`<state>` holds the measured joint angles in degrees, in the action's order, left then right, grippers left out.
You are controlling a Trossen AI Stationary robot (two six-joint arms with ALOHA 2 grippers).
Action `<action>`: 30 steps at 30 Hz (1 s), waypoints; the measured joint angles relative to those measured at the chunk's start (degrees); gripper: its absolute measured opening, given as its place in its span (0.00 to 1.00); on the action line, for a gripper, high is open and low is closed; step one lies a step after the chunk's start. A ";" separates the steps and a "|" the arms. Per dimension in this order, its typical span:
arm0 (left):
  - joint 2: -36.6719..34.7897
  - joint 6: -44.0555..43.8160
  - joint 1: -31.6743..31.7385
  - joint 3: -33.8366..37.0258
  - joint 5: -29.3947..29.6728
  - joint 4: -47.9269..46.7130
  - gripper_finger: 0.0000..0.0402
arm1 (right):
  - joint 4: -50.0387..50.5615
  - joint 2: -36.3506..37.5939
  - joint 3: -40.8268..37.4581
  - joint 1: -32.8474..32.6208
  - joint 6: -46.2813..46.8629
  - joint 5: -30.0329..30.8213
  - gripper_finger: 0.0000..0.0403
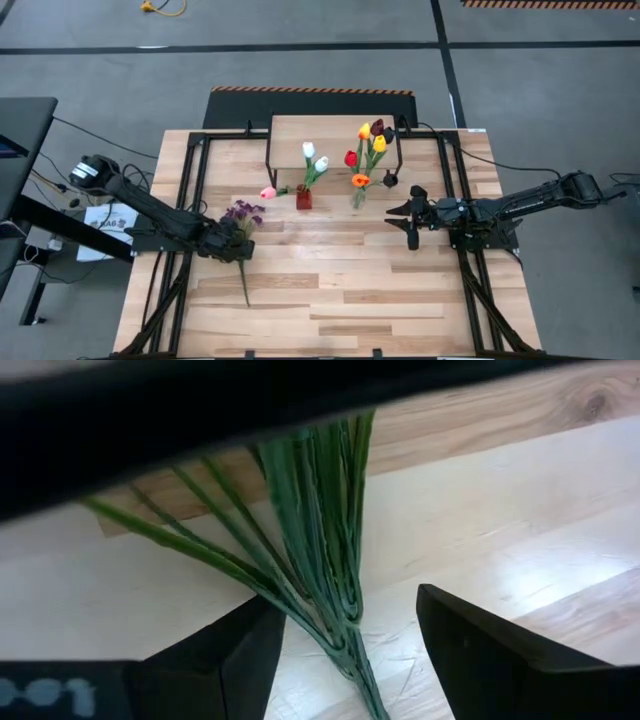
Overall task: Pick and place flowers into a vace then onto a shelf
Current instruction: Put the violet flowers into the red vase
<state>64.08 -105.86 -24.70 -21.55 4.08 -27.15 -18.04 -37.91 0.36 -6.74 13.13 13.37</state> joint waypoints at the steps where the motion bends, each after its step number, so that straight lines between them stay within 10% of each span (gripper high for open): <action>1: 0.71 0.00 0.01 -0.12 -0.25 0.09 0.56 | 0.00 0.00 0.00 0.00 0.00 0.00 0.29; 30: 2.90 4.68 -0.86 -0.69 -1.04 0.41 0.09 | -0.05 0.00 0.00 0.00 0.02 0.02 0.29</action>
<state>66.99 -101.19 -25.56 -22.24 3.03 -26.74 -18.09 -37.91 0.36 -6.74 13.15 13.39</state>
